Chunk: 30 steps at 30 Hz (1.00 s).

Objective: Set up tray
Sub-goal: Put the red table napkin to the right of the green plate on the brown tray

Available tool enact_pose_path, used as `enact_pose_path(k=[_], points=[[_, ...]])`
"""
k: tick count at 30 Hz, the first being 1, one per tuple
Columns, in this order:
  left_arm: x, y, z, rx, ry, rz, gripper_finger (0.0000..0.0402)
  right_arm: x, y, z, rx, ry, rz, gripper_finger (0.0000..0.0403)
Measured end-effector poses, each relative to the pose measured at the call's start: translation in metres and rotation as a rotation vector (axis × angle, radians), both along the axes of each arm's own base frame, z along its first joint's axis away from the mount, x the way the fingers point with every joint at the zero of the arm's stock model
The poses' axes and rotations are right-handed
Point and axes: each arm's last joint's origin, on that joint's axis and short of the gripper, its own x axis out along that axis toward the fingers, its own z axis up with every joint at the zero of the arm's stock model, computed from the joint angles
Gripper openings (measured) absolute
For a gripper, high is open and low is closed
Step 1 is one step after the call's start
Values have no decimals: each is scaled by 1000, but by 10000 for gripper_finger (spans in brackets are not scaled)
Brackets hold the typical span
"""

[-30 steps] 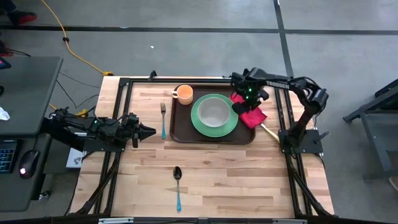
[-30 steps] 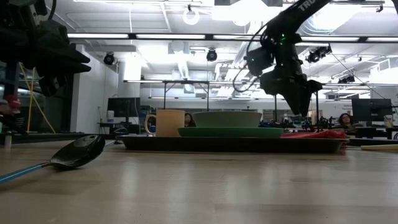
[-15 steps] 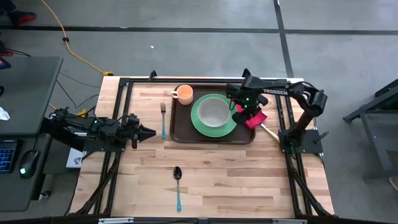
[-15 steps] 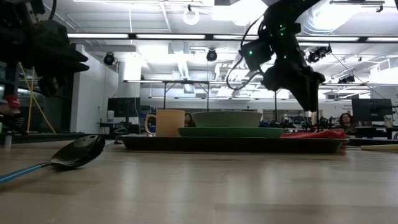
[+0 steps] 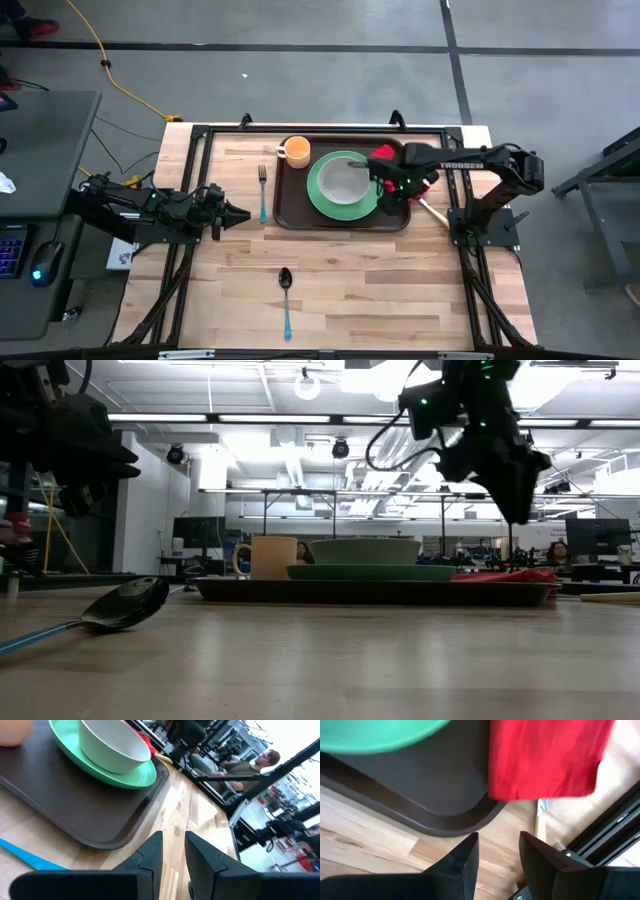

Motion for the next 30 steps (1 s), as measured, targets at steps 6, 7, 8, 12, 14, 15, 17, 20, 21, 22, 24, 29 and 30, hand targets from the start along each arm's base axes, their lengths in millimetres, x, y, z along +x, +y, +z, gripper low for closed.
enact_pose_path(k=[6,7,8,12,14,15,17,20,21,22,24,29,30], points=[[0,-1,0,-7,1,-20,111,2,9,-17,-48,-53,-5,119],[0,-1,0,-9,1,-23,111,3,10,-20,-54,-73,-1,119],[0,-1,0,-14,1,-23,111,4,10,-24,-52,-89,4,119],[0,-1,0,-31,1,-36,111,4,10,-38,-33,-128,-2,119],[0,-2,0,-42,3,-51,111,-1,9,-44,-36,-103,-23,119],[0,-2,0,-51,3,-52,111,-3,8,-47,-36,-91,-31,119],[0,-2,0,-61,3,-53,111,-6,7,-51,-48,-82,-37,119],[0,-2,0,-63,3,-54,111,-8,6,-55,-44,-75,-37,119],[0,-2,0,-63,3,-54,111,-8,6,-56,-47,-76,-37,119],[0,-2,0,-64,3,-54,111,-9,6,-56,-46,-75,-37,119],[0,-2,0,-65,3,-54,111,-9,6,-57,-50,-73,-33,119],[0,-2,0,-65,3,-53,111,-9,5,-57,-96,-69,-19,119],[0,-2,0,-65,2,-54,111,-9,4,-57,-104,-68,-13,119]])
